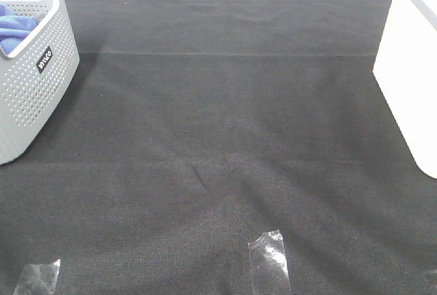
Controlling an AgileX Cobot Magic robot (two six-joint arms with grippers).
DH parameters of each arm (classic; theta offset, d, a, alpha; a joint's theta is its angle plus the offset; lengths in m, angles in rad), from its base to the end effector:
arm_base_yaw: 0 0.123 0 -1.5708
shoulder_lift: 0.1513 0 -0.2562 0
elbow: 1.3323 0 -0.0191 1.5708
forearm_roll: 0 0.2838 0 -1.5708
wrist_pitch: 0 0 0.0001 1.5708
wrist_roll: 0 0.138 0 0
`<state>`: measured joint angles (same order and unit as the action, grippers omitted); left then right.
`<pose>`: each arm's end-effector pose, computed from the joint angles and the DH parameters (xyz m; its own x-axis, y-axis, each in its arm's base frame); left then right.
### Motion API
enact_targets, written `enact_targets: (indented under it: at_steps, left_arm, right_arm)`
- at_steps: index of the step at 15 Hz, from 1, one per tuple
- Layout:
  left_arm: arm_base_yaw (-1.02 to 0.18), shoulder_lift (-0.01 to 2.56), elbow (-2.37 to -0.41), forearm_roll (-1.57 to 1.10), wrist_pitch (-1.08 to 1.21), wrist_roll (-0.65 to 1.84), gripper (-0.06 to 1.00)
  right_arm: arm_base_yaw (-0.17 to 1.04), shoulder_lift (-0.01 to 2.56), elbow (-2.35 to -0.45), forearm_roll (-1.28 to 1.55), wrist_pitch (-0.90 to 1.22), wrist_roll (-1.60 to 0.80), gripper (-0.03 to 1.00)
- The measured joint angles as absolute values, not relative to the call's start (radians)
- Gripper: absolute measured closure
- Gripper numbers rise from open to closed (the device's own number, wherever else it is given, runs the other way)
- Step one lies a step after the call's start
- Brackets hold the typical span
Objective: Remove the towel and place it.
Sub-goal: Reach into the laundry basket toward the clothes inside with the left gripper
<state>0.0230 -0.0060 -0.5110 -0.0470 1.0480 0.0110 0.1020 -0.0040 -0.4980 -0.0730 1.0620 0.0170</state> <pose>0.0938 -0.0035 0.2778 -0.4290 -0.0223 -0.9030 0.0084 0.9996 -0.0287 0.0949 0.0009 0.2715 -0.4511 -0.0648 -0.8901 -0.0536 0.9975 -0.0455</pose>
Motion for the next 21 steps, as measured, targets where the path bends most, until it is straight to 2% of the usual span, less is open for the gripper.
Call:
enact_targets:
  at_steps: [21]
  left_arm:
    - [0.023, -0.006, -0.511, -0.047, 1.048, 0.011, -0.05]
  right_arm:
    - [0.102, -0.004, -0.498, -0.080, 1.062, 0.017, 0.20]
